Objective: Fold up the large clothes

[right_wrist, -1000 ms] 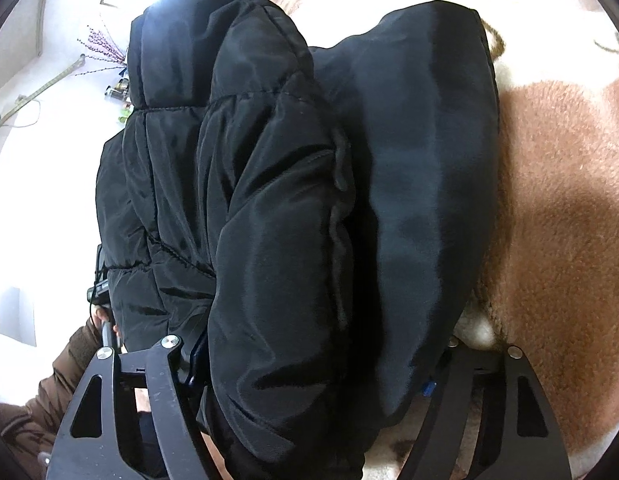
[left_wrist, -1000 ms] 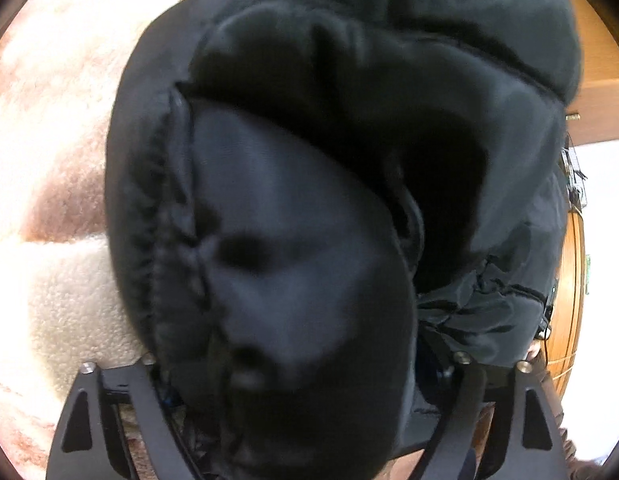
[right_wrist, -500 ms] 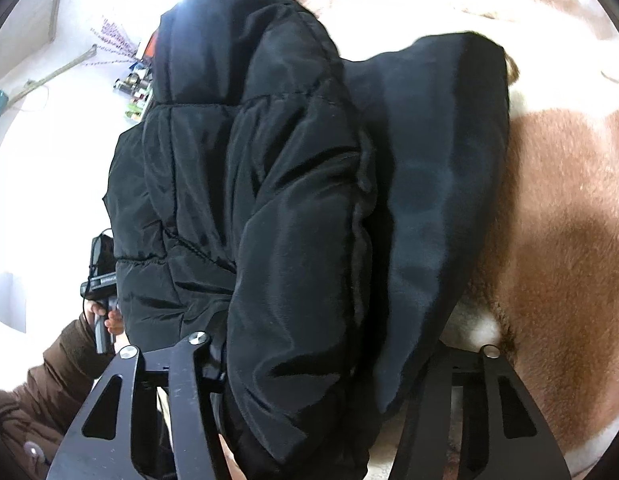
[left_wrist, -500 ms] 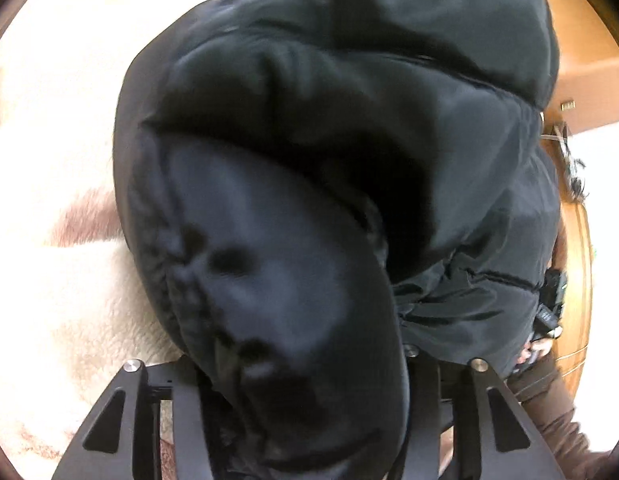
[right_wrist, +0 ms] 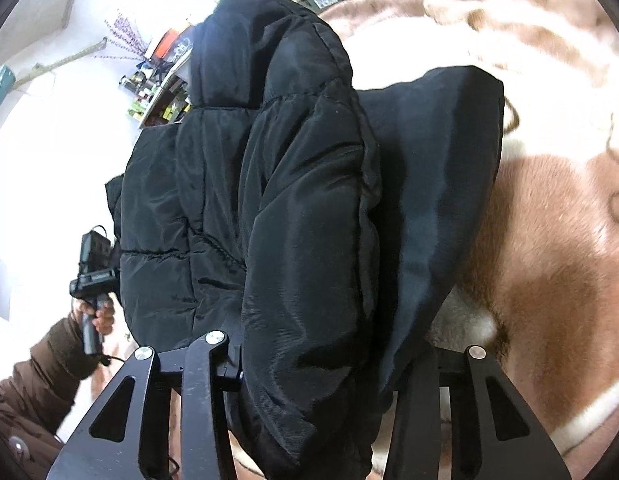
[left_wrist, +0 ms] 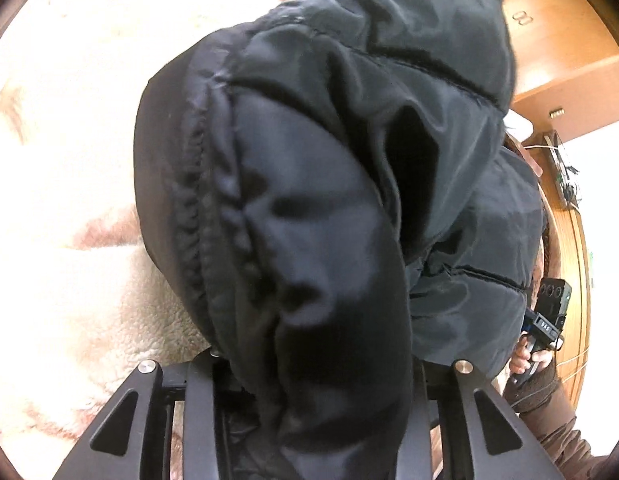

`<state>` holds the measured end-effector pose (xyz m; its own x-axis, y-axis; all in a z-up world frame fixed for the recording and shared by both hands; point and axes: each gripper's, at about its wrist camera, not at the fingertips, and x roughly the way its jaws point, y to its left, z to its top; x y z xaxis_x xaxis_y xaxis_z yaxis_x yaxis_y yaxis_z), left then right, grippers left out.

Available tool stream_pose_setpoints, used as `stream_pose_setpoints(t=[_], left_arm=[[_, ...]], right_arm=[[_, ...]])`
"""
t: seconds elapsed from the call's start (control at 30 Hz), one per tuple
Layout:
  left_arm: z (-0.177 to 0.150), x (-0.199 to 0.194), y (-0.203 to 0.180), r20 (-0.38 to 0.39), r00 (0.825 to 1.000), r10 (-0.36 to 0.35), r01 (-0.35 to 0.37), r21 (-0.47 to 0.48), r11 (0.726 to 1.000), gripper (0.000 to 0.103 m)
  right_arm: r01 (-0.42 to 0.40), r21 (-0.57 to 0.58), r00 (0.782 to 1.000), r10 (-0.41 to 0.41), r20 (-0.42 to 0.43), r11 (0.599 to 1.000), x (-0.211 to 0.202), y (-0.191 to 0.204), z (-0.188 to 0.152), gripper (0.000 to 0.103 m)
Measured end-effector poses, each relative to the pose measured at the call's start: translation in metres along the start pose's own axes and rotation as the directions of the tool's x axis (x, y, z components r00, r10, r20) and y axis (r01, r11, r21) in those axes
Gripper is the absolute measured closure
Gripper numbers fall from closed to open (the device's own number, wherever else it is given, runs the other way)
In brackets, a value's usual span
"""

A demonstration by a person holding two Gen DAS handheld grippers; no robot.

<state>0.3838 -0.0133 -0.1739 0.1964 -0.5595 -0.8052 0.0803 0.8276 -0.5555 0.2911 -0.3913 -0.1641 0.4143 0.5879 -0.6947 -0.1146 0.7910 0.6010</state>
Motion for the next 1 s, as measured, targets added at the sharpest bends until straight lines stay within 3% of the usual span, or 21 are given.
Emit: stream_pose_setpoints(t=[0.3,0.6,1.0], left_arm=[[-0.008,-0.040,-0.026,0.094,0.994,-0.049,0.045,0.046,0.998,0.070],[-0.001,-0.103,0.001,0.167,0.981,-0.098,0.084,0.085,0.993,0.070],[-0.014,-0.158,0.029,0.273,0.958,-0.092,0.064,0.112,0.992,0.070]], right_arm=[[-0.031,-0.062,0.996,0.036,0.085,0.998,-0.030,0.042,-0.003,0.063],[-0.074,-0.130,0.986,0.092,0.141,0.989,-0.046,0.078,-0.003,0.064],[-0.113,-0.214,0.979,0.146,0.143,0.970,-0.023,0.118,0.015,0.064]])
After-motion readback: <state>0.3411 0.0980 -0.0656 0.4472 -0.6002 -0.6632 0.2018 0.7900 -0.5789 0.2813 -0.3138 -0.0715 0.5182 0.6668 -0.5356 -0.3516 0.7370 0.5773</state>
